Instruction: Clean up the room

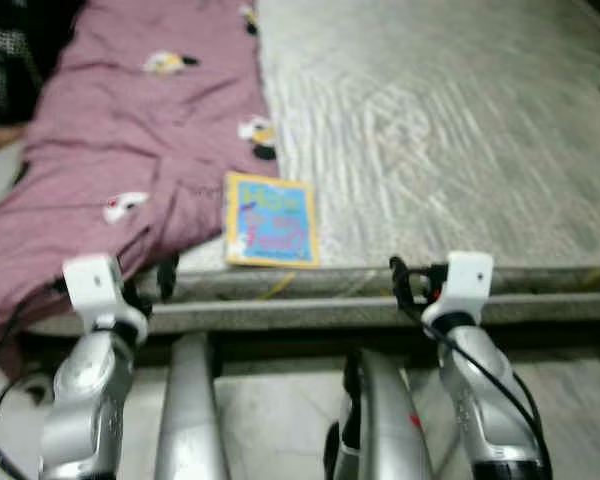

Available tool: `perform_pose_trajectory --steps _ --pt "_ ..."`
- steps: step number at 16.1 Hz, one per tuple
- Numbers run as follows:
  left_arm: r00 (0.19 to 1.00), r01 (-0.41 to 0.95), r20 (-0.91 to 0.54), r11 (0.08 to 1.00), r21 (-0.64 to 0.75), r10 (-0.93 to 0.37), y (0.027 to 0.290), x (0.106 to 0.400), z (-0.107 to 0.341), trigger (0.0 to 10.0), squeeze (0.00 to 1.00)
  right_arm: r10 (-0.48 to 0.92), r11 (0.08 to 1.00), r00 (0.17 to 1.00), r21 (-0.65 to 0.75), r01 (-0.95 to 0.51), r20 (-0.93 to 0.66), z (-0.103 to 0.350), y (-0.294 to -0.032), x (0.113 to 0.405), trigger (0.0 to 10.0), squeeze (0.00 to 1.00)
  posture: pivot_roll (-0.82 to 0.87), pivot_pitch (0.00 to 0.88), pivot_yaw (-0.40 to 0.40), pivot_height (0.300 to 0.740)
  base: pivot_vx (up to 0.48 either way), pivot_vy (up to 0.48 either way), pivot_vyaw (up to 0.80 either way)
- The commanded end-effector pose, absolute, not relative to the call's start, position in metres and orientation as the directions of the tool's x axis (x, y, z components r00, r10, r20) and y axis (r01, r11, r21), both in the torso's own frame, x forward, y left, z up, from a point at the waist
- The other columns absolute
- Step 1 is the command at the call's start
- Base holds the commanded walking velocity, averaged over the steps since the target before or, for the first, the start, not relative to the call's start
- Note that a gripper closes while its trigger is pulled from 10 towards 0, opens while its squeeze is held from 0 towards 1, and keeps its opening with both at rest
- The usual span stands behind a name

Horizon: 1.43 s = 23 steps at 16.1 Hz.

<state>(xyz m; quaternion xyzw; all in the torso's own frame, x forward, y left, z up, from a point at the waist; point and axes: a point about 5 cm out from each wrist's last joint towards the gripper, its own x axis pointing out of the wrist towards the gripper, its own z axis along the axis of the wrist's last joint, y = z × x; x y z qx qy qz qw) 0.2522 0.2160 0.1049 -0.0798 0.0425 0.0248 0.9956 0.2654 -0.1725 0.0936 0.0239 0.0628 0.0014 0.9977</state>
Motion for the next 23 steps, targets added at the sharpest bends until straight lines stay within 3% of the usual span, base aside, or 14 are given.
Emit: perform_pose_trajectory --steps 1,4,9,11,16,23 --pt "0.994 -0.076 -0.085 0.985 -0.156 0.063 0.223 0.251 0.104 10.0 0.0 -0.019 0.999 0.99 0.042 0.025 -0.137 0.093 -0.182 0.261 10.0 0.0 0.01 0.193 -0.082 0.556 0.0 0.0 0.0" --pt "0.991 -0.112 -0.093 0.981 -0.157 0.098 0.234 0.259 0.102 10.0 0.0 -0.063 0.998 0.987 0.012 0.066 -0.148 0.093 -0.199 0.252 10.0 0.0 -0.01 0.212 -0.084 0.556 0.0 0.0 0.0" --pt "0.991 -0.124 -0.084 0.97 -0.209 0.108 0.229 0.29 0.102 10.0 0.0 -0.094 0.996 0.98 -0.019 0.092 -0.177 0.093 -0.217 0.229 10.0 0.0 -0.08 0.237 -0.092 0.556 0.0 0.0 -0.32" --pt "0.993 -0.103 -0.078 0.97 -0.222 0.088 0.225 0.304 0.104 10.0 0.0 -0.094 0.995 0.979 -0.038 0.088 -0.179 0.094 -0.218 0.225 10.0 0.0 -0.1 0.24 -0.095 0.531 0.0 0.0 -0.46" --pt "0.993 -0.094 -0.09 0.967 -0.238 0.075 0.226 0.314 0.102 10.0 0.0 -0.092 0.995 0.978 -0.056 0.083 -0.188 0.094 -0.218 0.223 10.0 0.0 -0.1 0.238 -0.092 0.531 0.0 0.0 0.0" --pt "0.967 -0.093 -0.255 0.94 -0.329 0.007 0.213 0.32 0.069 10.0 0.0 -0.067 0.997 0.982 -0.056 0.058 -0.176 0.099 -0.215 0.225 10.0 0.0 -0.12 0.232 -0.094 0.531 0.0 0.0 0.0"
